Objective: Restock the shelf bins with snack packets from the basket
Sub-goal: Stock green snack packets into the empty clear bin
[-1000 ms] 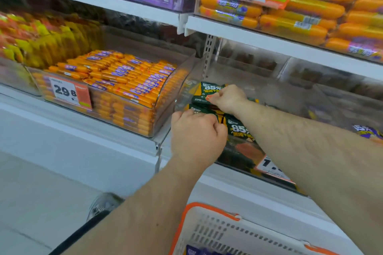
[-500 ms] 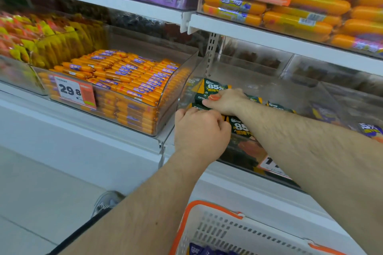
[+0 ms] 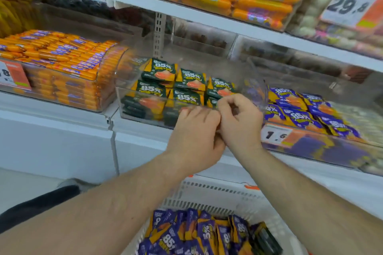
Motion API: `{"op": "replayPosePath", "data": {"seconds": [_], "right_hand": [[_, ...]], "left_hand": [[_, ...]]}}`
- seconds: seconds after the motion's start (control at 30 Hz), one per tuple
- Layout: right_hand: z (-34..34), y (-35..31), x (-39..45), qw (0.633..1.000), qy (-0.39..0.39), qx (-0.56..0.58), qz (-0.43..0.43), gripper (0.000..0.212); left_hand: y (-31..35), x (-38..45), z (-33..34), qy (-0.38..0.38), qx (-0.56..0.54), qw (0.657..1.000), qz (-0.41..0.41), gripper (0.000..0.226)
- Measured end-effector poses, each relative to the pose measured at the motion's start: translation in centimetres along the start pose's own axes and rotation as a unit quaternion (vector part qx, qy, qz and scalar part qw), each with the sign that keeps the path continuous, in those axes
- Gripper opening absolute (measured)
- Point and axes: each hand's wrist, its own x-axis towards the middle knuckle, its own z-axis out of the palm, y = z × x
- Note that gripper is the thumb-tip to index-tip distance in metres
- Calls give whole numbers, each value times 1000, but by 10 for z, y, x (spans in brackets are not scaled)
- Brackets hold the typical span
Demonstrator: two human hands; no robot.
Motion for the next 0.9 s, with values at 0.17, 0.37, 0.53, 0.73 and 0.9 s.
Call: {"op": "replayPosePath", "data": {"seconds": [0.17, 0.37, 0.53, 0.73, 0.9], "right_hand": [[-53, 69, -64, 989, -60, -68, 116, 21], [-86, 147, -133, 891, -280, -241, 265, 34], [-94, 202, -189, 706, -494, -325, 391, 25], [-104, 241, -234, 659, -454, -388, 457, 102], [-101, 244, -252, 659, -426, -420, 457, 106]], "left_hand": [[29, -30, 28, -325, 22, 945, 31, 27], [44, -45, 42, -597, 87, 797, 28, 41], [46, -47, 48, -630, 93, 770, 42, 50], [36, -48, 55, -643, 75, 763, 9, 54], [31, -49, 58, -644, 76, 761, -4, 58]]}}
